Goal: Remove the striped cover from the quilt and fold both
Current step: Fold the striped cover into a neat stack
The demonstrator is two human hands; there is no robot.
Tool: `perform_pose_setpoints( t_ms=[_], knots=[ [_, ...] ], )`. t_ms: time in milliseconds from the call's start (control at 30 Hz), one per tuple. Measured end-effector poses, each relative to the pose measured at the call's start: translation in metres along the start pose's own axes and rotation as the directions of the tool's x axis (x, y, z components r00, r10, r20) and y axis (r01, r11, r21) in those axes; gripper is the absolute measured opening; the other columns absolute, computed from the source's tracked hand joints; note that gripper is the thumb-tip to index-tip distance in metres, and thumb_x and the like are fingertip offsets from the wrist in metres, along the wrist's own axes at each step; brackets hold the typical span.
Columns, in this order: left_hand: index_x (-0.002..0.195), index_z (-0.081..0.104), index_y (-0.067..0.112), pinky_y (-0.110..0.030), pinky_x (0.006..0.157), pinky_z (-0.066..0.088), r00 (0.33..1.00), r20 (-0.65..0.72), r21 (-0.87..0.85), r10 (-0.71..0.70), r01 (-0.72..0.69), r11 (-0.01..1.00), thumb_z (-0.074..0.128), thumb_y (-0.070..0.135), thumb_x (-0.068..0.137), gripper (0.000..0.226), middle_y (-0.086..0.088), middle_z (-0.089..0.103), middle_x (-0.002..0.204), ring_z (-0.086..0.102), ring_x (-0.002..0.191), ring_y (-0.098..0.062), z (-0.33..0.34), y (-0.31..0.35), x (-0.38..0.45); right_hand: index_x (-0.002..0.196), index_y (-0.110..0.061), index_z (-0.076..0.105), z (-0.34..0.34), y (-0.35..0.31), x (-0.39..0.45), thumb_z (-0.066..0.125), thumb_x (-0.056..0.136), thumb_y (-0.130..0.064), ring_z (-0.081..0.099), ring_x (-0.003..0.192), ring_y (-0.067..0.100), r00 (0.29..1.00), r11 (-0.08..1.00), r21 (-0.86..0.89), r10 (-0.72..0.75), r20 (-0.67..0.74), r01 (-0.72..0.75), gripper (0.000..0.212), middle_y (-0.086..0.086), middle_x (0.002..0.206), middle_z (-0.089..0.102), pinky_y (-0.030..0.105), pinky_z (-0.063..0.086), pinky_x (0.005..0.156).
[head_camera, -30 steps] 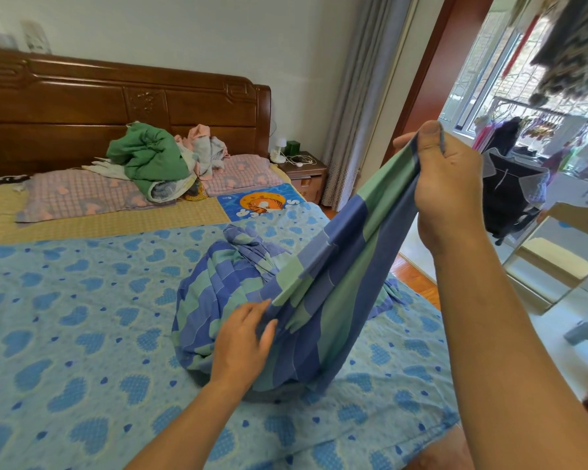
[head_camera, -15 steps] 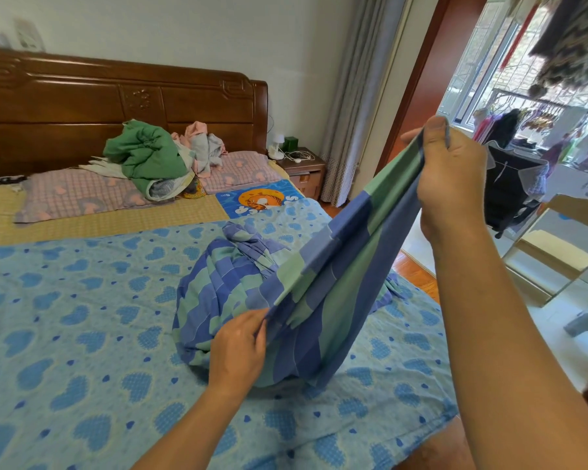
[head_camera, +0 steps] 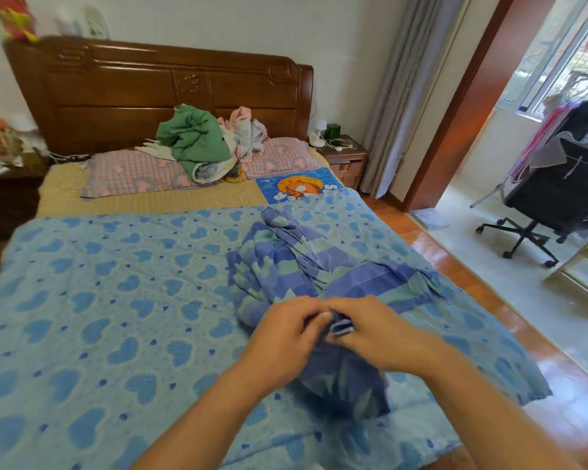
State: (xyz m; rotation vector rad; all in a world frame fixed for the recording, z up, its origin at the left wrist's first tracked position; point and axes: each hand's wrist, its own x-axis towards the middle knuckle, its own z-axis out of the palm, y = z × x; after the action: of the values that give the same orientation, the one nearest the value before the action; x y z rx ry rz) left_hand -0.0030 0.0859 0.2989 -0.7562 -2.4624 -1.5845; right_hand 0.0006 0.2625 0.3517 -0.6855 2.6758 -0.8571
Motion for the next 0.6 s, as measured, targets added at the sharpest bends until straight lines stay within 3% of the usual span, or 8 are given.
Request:
perform_pose_setpoints(
  t_ms=[100,233,300,367,433,600],
  knots=[
    [0.093,0.071,0.023,-0.032,0.076,0.051,0.995,-0.093,-0.131,-0.034,0.022,0.991,0.055,0.028,0.098,0.017,0.012,0.069,0.087,0.065,0.082,-0.010,0.016,-0.007,-0.008,0.110,-0.038,0.066,-0.015,0.001,-0.006,0.057,0.096,-0.032,0.061,0.082,-0.002,0.995,0.967,-0.255,-0.028,-0.100,0.001,0.017,-0.022,0.093,0.069,0.025,0.047,0.072],
    [0.092,0.059,0.028,-0.029,0.068,0.048,0.980,-0.166,-0.127,-0.111,0.091,0.988,0.054,0.044,0.095,0.016,0.012,0.062,0.085,0.060,0.078,-0.008,0.034,-0.024,-0.004,0.090,-0.024,0.069,-0.042,-0.015,-0.018,0.053,0.094,-0.030,0.062,0.072,0.009,0.946,0.961,-0.277,-0.110,-0.305,0.023,0.018,-0.008,0.079,0.070,0.035,0.049,0.070],
    [0.101,0.059,0.032,-0.033,0.072,0.051,0.973,-0.185,-0.072,-0.137,0.125,0.989,0.054,0.043,0.095,0.013,0.016,0.063,0.094,0.061,0.086,-0.005,0.038,-0.033,0.002,0.086,-0.023,0.069,-0.060,-0.024,-0.025,0.058,0.095,-0.024,0.064,0.072,0.008,0.875,0.971,-0.235,-0.140,-0.464,0.031,0.015,-0.009,0.078,0.069,0.026,0.049,0.067],
    [0.118,0.059,0.031,-0.032,0.088,0.051,0.957,-0.268,0.022,-0.114,0.124,0.992,0.056,0.036,0.095,0.023,0.019,0.062,0.111,0.058,0.103,-0.004,0.038,-0.040,0.012,0.083,-0.025,0.071,-0.076,-0.034,-0.030,0.062,0.094,-0.018,0.064,0.073,0.006,0.805,0.979,-0.196,-0.157,-0.573,0.052,0.016,-0.013,0.078,0.068,0.016,0.045,0.065],
    [0.130,0.057,0.025,-0.028,0.101,0.044,0.947,-0.314,0.093,-0.065,0.099,0.991,0.060,0.027,0.095,0.035,0.014,0.058,0.127,0.052,0.118,-0.006,0.035,-0.043,0.026,0.079,-0.024,0.070,-0.089,-0.040,-0.031,0.062,0.094,-0.015,0.061,0.069,0.008,0.765,0.980,-0.190,-0.164,-0.623,0.056,0.019,-0.009,0.074,0.066,0.017,0.042,0.063],
    [0.136,0.055,0.029,-0.027,0.105,0.042,0.960,-0.278,0.077,-0.026,0.049,0.996,0.054,0.029,0.100,0.036,0.016,0.056,0.135,0.051,0.126,-0.004,0.027,-0.042,0.053,0.088,-0.020,0.075,-0.110,-0.047,-0.038,0.065,0.092,-0.010,0.058,0.074,0.009,0.780,0.959,-0.270,-0.232,-0.582,0.084,0.015,-0.013,0.073,0.061,0.010,0.037,0.066]
  ],
)
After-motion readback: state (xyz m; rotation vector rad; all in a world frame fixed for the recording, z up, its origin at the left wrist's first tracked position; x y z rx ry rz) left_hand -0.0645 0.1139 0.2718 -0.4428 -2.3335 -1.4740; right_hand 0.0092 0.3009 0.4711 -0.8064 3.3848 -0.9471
